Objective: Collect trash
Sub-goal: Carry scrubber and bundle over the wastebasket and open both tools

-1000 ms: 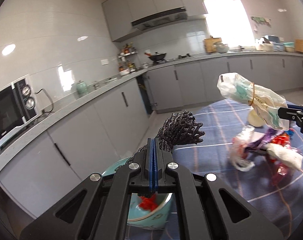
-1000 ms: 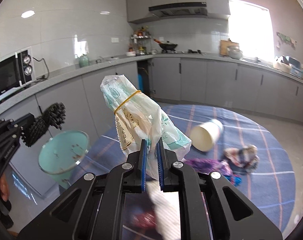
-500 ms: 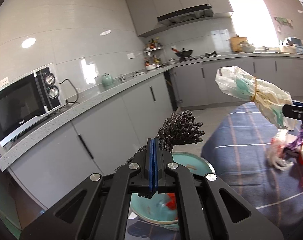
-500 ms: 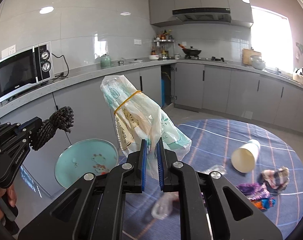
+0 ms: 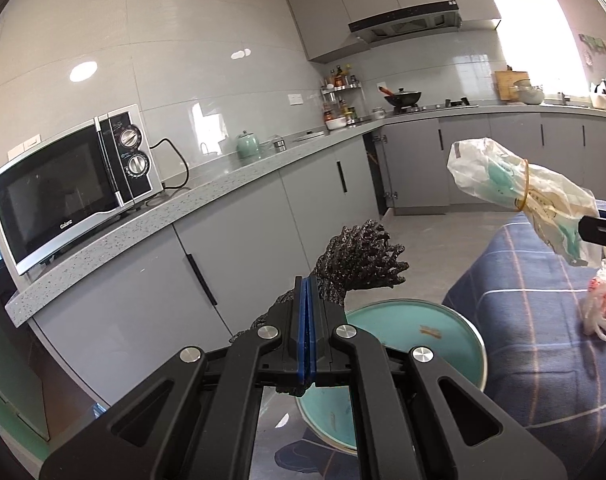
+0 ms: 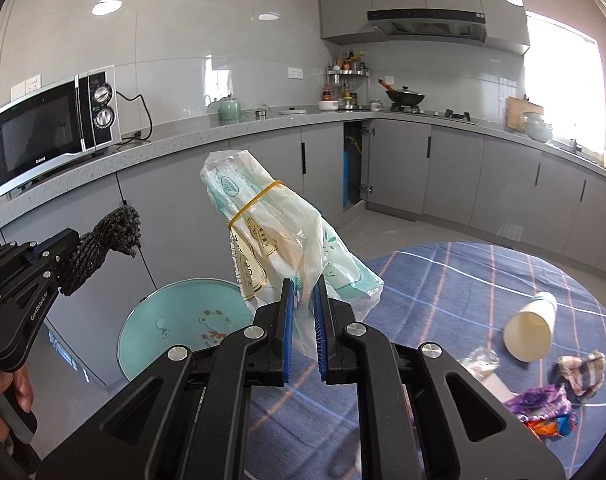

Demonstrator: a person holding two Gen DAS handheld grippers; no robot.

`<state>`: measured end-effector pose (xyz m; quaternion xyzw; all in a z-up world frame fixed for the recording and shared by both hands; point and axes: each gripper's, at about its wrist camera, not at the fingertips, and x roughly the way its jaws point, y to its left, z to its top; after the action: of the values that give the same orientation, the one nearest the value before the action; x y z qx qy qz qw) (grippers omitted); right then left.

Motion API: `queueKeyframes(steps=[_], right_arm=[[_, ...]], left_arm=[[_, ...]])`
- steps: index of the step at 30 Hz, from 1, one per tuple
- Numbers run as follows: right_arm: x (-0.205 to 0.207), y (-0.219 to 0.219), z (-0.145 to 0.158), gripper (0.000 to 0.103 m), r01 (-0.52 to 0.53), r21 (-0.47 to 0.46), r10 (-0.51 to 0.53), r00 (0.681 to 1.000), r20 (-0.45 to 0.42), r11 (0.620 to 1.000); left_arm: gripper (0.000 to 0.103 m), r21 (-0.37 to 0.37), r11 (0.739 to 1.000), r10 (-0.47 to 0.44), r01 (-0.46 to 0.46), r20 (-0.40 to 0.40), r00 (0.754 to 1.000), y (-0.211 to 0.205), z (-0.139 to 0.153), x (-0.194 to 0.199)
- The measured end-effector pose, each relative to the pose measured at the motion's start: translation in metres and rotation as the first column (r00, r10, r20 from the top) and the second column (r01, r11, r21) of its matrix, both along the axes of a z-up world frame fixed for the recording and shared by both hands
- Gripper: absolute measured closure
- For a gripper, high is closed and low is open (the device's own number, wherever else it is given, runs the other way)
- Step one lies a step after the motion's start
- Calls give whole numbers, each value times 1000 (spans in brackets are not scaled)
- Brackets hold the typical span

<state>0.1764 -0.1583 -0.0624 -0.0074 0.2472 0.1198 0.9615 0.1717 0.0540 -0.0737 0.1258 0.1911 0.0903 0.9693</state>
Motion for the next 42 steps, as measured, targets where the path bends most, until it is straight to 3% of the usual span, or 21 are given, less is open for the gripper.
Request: queueKeyframes(steps=[16,42], right_arm=[[31,35,-13,92,-56,-18,55,998,-36,998],[50,58,-34,92,-101,-44,97,992,-83,994]], left_arm=[[101,3,999,47,-47,-20,999,21,-6,20],[101,9,999,45,-44,-51,998,22,-15,28]])
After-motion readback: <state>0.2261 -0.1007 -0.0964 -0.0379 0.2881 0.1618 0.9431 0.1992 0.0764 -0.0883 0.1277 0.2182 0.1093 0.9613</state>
